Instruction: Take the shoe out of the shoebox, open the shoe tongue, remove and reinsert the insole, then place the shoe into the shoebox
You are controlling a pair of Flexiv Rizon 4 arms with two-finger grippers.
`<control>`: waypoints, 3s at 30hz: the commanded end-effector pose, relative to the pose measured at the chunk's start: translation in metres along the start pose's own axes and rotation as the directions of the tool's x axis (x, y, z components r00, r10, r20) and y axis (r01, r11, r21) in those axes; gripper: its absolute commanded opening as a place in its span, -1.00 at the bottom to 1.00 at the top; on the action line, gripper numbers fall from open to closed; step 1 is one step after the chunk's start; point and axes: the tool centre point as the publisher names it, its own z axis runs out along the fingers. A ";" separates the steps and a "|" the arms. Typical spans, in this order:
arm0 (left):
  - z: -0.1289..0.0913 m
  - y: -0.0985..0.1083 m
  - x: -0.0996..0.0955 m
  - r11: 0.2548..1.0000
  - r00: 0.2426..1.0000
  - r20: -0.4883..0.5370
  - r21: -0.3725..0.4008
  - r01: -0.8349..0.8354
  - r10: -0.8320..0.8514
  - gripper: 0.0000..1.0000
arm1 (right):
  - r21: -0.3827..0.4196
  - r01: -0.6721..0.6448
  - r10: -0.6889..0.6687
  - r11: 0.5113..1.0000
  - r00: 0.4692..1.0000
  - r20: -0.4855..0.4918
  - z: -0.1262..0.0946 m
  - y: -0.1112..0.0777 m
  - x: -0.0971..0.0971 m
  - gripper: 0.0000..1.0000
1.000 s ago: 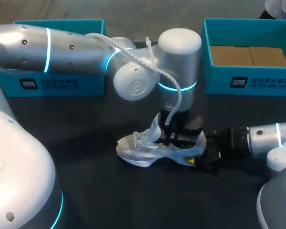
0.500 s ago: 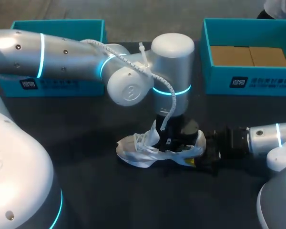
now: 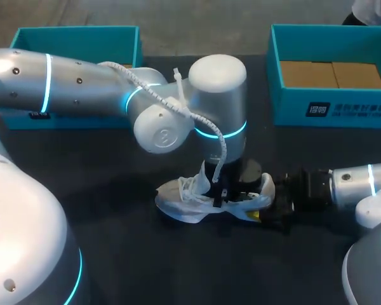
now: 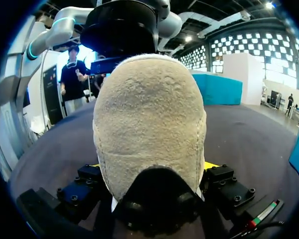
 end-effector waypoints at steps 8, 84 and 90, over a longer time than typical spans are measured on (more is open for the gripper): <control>-0.003 -0.009 0.001 1.000 0.997 0.075 0.005 -0.020 0.020 -0.25 | 0.002 -0.001 0.001 1.000 1.000 0.000 0.000 0.001 -0.001 -1.00; -0.044 -0.005 -0.039 0.993 0.990 0.128 0.113 0.038 -0.053 -1.00 | 0.002 -0.001 0.001 1.000 1.000 0.000 0.000 0.001 -0.001 -1.00; -0.048 -0.005 -0.022 0.991 0.994 0.101 0.129 0.032 -0.045 -1.00 | 0.002 -0.001 0.001 1.000 1.000 0.000 0.000 0.001 -0.001 -1.00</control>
